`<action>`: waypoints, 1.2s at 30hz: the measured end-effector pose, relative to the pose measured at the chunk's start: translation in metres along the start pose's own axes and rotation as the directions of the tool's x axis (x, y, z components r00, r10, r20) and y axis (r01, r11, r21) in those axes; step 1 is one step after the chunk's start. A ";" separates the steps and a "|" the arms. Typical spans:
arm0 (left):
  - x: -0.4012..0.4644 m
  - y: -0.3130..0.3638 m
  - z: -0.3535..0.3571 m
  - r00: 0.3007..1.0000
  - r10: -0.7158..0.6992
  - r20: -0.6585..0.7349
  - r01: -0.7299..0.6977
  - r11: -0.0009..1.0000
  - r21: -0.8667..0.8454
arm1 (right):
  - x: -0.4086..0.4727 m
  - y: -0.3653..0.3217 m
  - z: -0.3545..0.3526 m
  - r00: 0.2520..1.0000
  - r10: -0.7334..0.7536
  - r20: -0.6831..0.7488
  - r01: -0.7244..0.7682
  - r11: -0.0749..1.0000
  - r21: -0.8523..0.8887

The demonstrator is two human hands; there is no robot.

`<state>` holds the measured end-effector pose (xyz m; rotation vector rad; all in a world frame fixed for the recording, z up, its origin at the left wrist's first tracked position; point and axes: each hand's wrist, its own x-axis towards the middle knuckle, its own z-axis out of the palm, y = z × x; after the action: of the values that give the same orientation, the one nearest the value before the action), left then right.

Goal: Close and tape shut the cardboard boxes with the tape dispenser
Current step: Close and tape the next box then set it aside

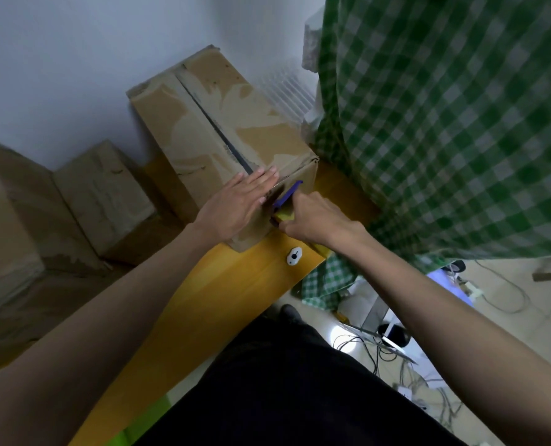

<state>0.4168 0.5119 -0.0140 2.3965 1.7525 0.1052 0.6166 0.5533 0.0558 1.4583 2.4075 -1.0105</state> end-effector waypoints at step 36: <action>0.049 0.038 -0.002 0.945 -0.328 -0.022 0.327 0.932 0.157 | -0.027 0.096 0.039 0.925 0.330 -0.189 -0.196 0.840 0.506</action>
<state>0.4676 0.5474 -0.0076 2.1586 2.2053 -0.0863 0.7021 0.5383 -0.0067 2.1567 2.1045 -1.4944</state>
